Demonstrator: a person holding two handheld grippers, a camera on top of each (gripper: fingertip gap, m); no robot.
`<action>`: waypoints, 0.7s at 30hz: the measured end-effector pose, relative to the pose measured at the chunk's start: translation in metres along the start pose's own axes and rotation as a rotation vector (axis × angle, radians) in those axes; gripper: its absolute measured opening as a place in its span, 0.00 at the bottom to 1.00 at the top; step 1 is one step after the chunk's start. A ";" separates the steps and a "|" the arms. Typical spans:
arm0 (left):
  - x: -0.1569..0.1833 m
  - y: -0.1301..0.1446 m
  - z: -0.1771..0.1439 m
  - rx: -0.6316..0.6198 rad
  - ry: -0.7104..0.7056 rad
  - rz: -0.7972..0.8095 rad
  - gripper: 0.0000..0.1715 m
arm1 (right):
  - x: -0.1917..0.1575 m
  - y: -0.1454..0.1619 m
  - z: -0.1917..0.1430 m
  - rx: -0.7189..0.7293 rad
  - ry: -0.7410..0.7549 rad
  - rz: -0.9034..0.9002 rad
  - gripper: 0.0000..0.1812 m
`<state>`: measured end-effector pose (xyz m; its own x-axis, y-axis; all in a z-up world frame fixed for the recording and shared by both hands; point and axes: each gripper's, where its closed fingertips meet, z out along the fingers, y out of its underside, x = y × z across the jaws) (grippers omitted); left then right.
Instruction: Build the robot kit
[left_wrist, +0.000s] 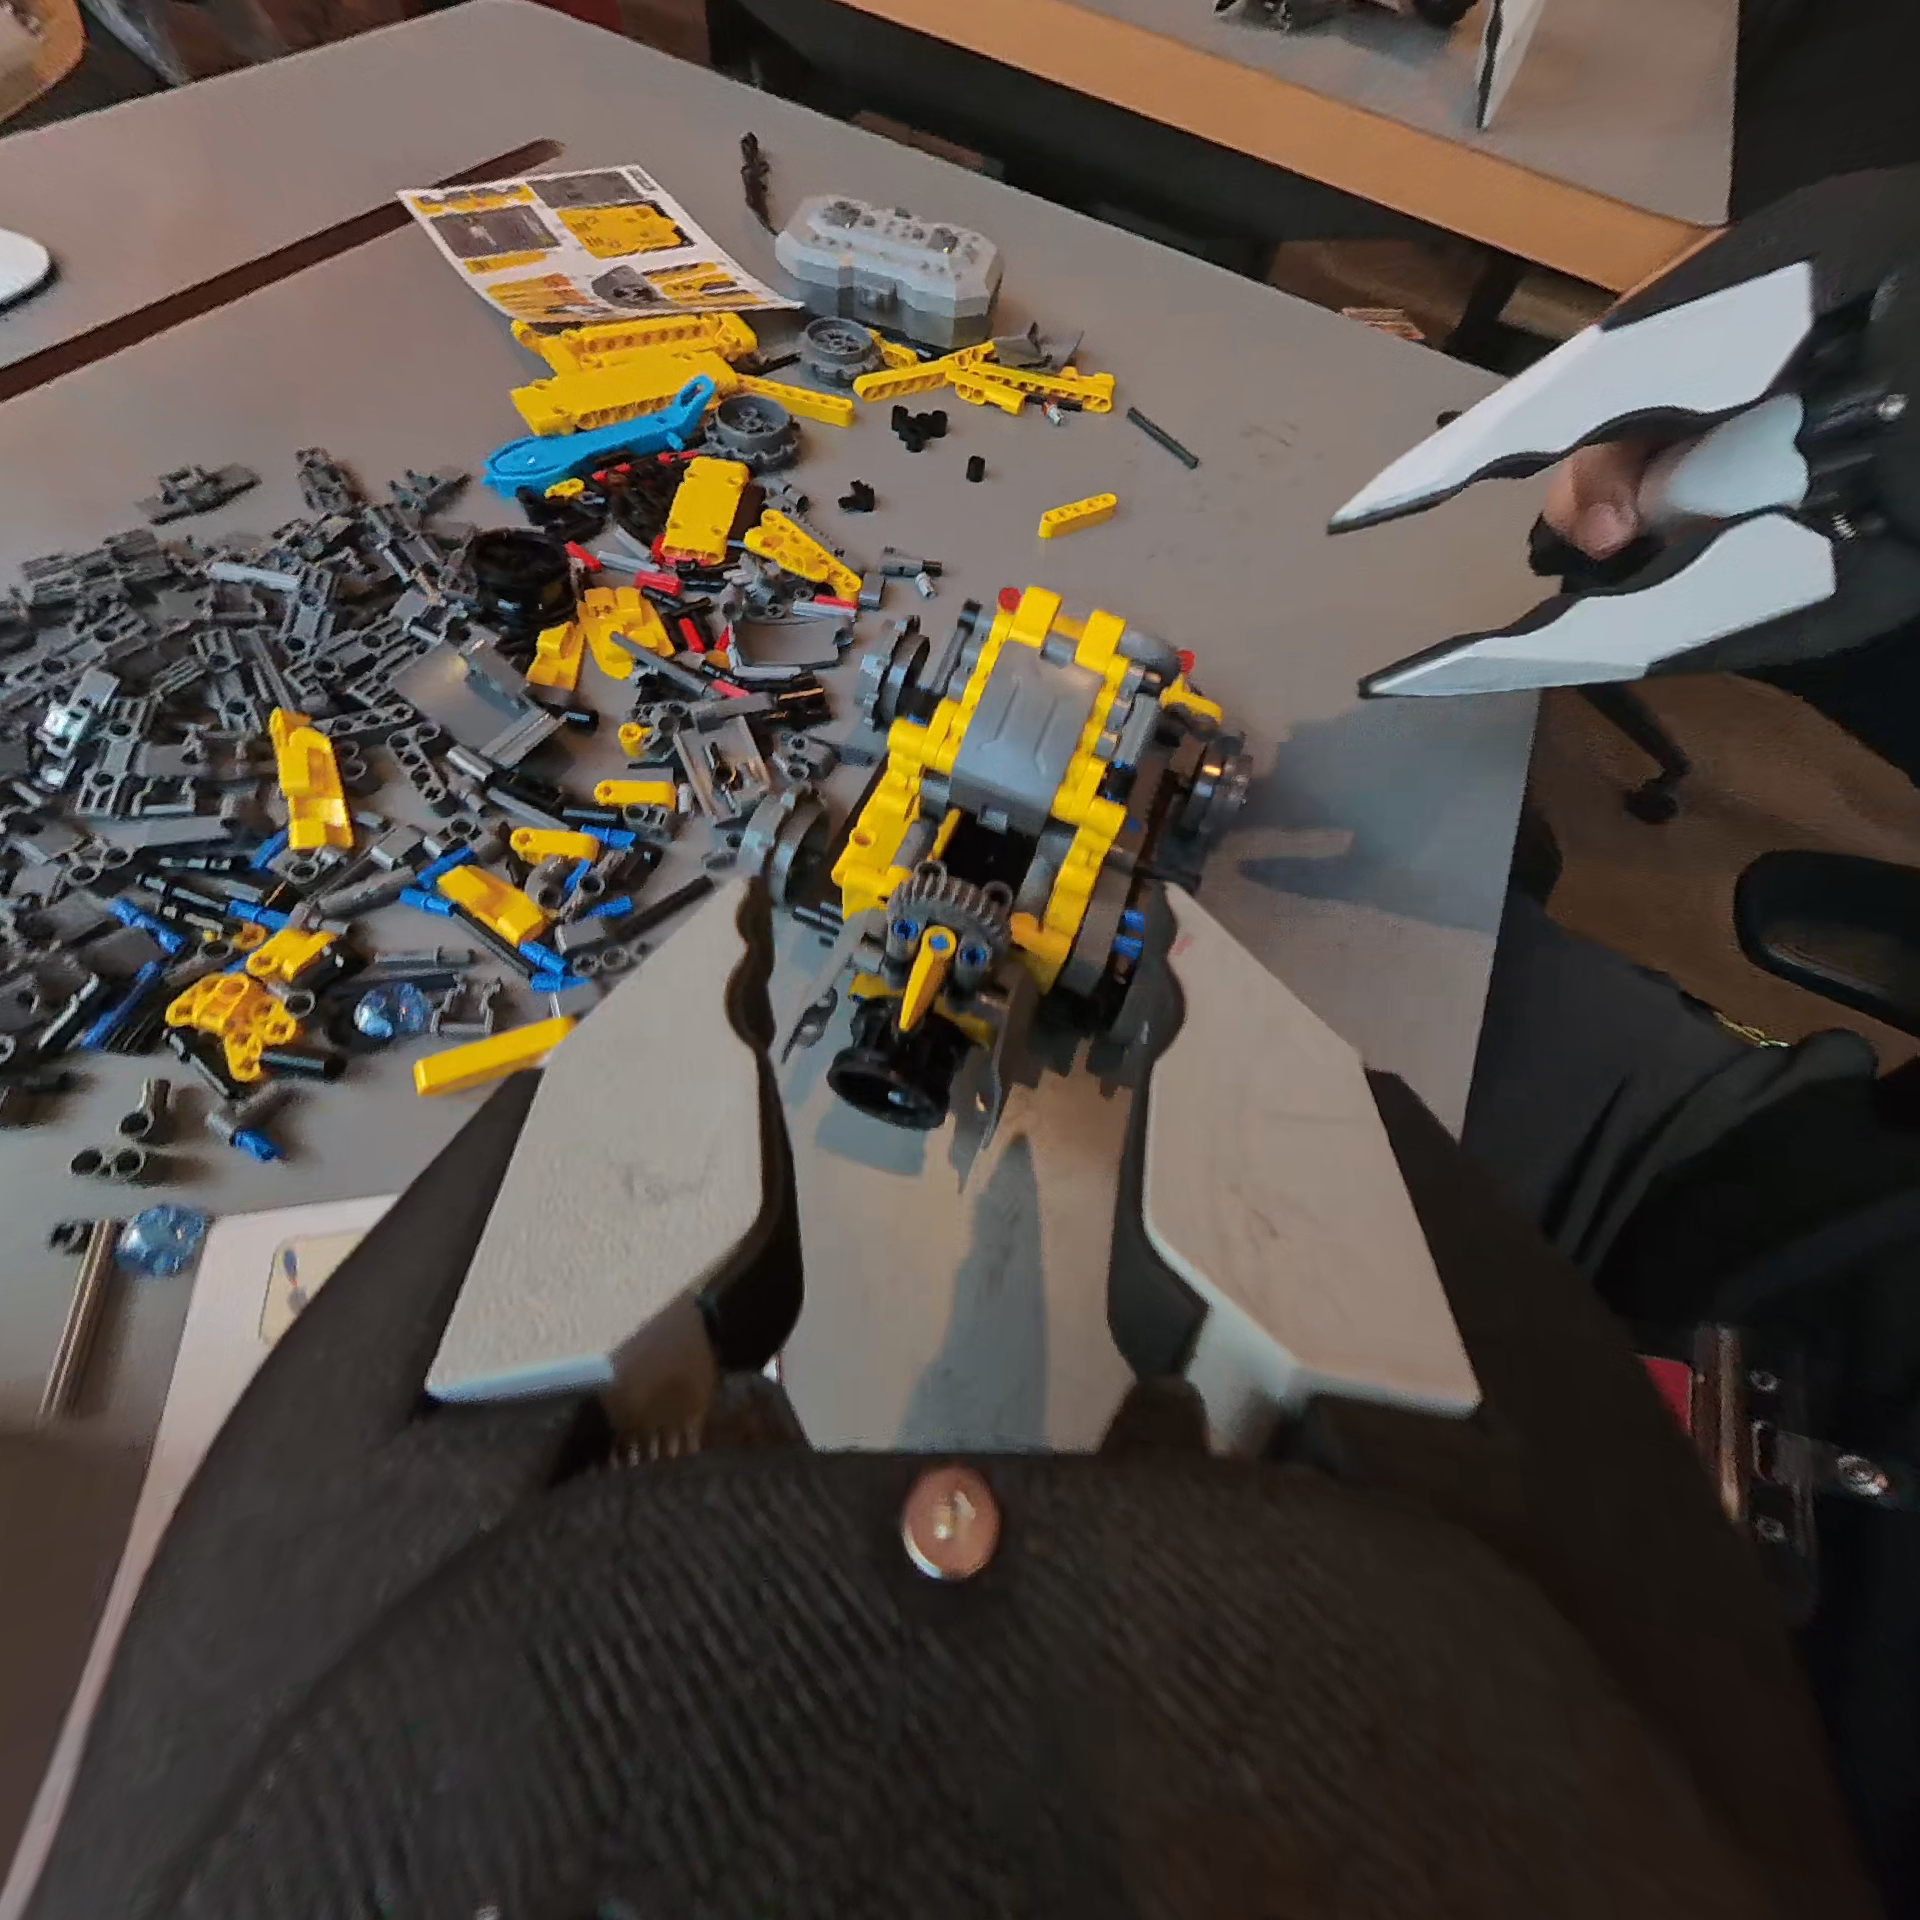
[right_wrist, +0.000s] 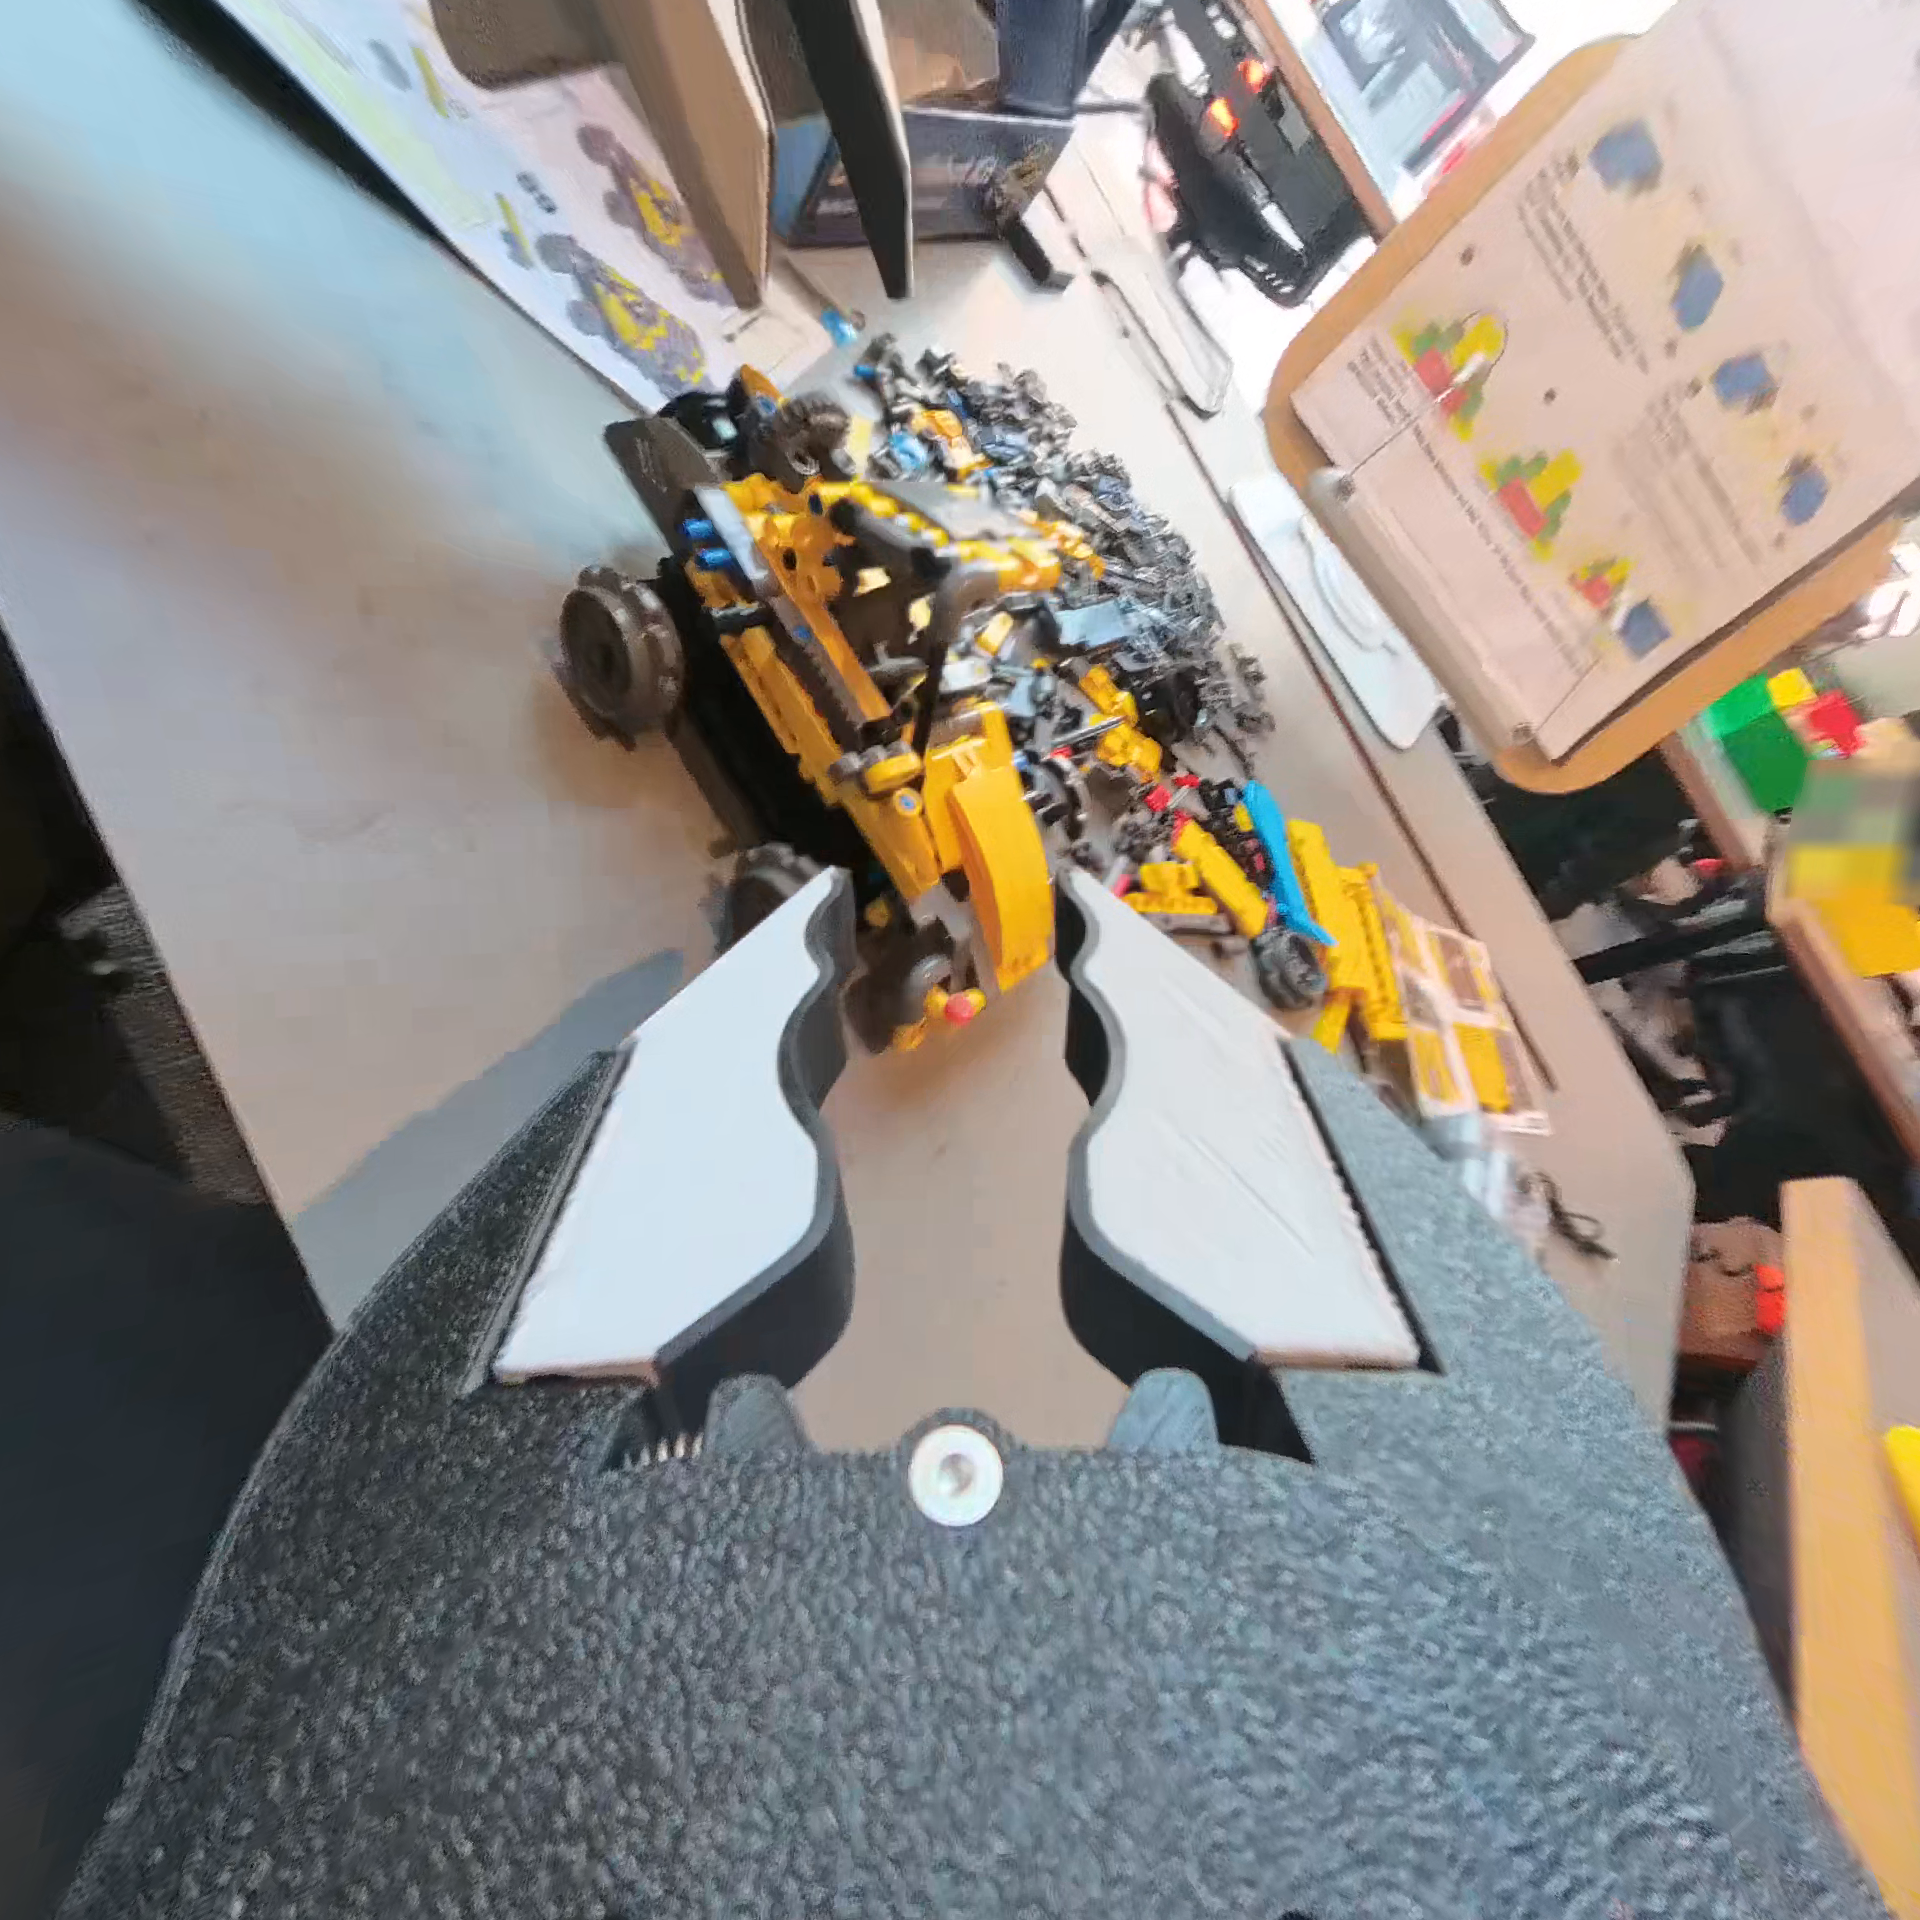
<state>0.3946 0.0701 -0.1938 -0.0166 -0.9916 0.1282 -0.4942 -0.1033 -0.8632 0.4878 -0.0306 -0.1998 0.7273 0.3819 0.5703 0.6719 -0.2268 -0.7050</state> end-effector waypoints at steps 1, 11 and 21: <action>0.000 0.007 -0.001 -0.008 -0.006 -0.005 0.40 | -0.005 0.003 0.001 -0.009 -0.022 -0.002 0.21; 0.010 0.026 0.015 -0.036 -0.008 -0.033 0.44 | -0.032 -0.004 0.049 -0.141 -0.091 -0.246 0.24; 0.011 0.038 -0.011 0.004 -0.082 -0.066 0.48 | -0.019 -0.025 0.031 0.010 -0.037 -0.179 0.25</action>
<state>0.3657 0.0561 -0.2198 0.0878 -0.9856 0.1446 -0.4884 -0.1691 -0.8561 0.4524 -0.0043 -0.2063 0.5908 0.4477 0.6713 0.7884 -0.1436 -0.5981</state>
